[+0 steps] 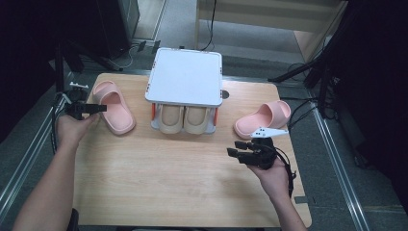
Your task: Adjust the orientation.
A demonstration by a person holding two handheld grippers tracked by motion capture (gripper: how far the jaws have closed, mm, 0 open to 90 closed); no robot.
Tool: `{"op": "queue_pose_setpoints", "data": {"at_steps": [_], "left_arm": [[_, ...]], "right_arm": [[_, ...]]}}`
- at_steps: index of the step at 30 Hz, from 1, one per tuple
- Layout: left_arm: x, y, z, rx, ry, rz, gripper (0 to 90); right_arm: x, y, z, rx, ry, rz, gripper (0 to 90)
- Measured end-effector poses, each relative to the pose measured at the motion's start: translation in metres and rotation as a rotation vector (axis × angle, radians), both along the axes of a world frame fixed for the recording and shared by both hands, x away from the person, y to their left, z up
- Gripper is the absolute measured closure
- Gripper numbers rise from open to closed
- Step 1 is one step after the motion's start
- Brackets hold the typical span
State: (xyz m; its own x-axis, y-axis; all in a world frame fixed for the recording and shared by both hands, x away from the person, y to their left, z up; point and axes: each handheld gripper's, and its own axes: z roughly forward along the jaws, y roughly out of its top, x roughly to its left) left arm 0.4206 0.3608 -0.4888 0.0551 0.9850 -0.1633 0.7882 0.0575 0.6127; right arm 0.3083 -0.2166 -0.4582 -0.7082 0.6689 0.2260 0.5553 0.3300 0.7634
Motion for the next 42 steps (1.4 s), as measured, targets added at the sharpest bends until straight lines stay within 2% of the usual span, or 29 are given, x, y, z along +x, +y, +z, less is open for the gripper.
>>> {"op": "queue_pose_setpoints", "data": {"at_steps": [1,2,5,6,7,10,12,13,16,18,21,23,24,25,26,28,30,36,39,41,42], "left_arm": [[0.007,-0.003,0.000,-0.006,0.006,-0.003,43.4],[0.007,-0.003,0.000,-0.006,0.006,-0.003,43.2],[0.016,-0.006,-0.004,0.001,0.037,0.016,43.0],[0.020,-0.005,-0.005,0.004,0.035,0.043,41.6],[0.021,-0.003,-0.007,-0.018,0.029,0.066,41.7],[0.022,0.001,-0.011,-0.029,0.031,0.090,45.6],[0.025,0.004,-0.017,-0.024,0.059,0.096,48.6],[0.025,0.005,-0.018,-0.010,0.061,0.094,48.6],[0.025,0.008,-0.019,0.004,0.052,0.082,56.0],[0.024,0.008,-0.018,0.040,0.051,0.066,58.4],[0.021,0.010,-0.017,0.062,0.047,0.062,68.4],[0.020,0.010,-0.016,0.099,0.044,0.060,75.0],[0.018,0.010,-0.014,0.125,0.047,0.050,82.0],[0.018,0.010,-0.014,0.125,0.047,0.050,82.5],[0.017,0.012,-0.014,0.103,0.048,0.046,82.8],[0.016,0.012,-0.013,0.110,0.053,0.041,83.1],[0.014,0.014,-0.009,0.100,0.061,0.044,83.3],[0.006,0.015,0.003,0.086,0.051,0.031,83.4],[-0.001,0.012,0.011,0.065,0.056,-0.004,83.3],[-0.013,0.006,0.021,0.087,0.034,-0.031,83.2],[-0.013,0.006,0.021,0.087,0.034,-0.031,83.3]], "right_arm": [[-0.001,-0.002,0.000,0.000,0.001,-0.006,53.4],[-0.001,-0.002,0.000,0.000,0.001,-0.006,53.4],[-0.002,-0.005,0.000,0.002,0.000,-0.016,53.4],[-0.004,-0.008,-0.001,0.000,0.005,-0.023,53.4],[-0.004,-0.009,-0.001,-0.001,0.001,-0.025,53.4],[-0.007,-0.012,-0.001,-0.003,0.005,-0.040,53.4],[-0.009,-0.014,-0.001,-0.003,0.007,-0.047,53.4],[-0.009,-0.014,-0.001,-0.003,0.007,-0.047,53.4],[-0.010,-0.017,-0.001,-0.003,0.007,-0.059,53.4],[-0.010,-0.017,-0.001,-0.004,0.007,-0.061,53.4],[-0.009,-0.017,-0.001,-0.004,0.005,-0.061,53.4],[-0.009,-0.017,-0.001,-0.003,0.003,-0.060,53.4],[-0.008,-0.016,-0.001,-0.003,0.008,-0.059,53.4],[-0.008,-0.016,-0.001,-0.003,0.008,-0.059,53.4],[-0.008,-0.016,-0.002,-0.002,0.004,-0.054,53.4],[-0.007,-0.016,-0.002,-0.002,0.004,-0.053,53.4],[-0.007,-0.016,-0.002,0.003,0.004,-0.053,53.6],[-0.005,-0.015,-0.001,0.009,0.007,-0.051,53.6],[-0.004,-0.014,-0.001,0.012,0.006,-0.048,53.7],[-0.001,-0.012,-0.001,0.010,0.006,-0.039,53.6],[-0.001,-0.012,-0.001,0.010,0.006,-0.039,53.6]]}}
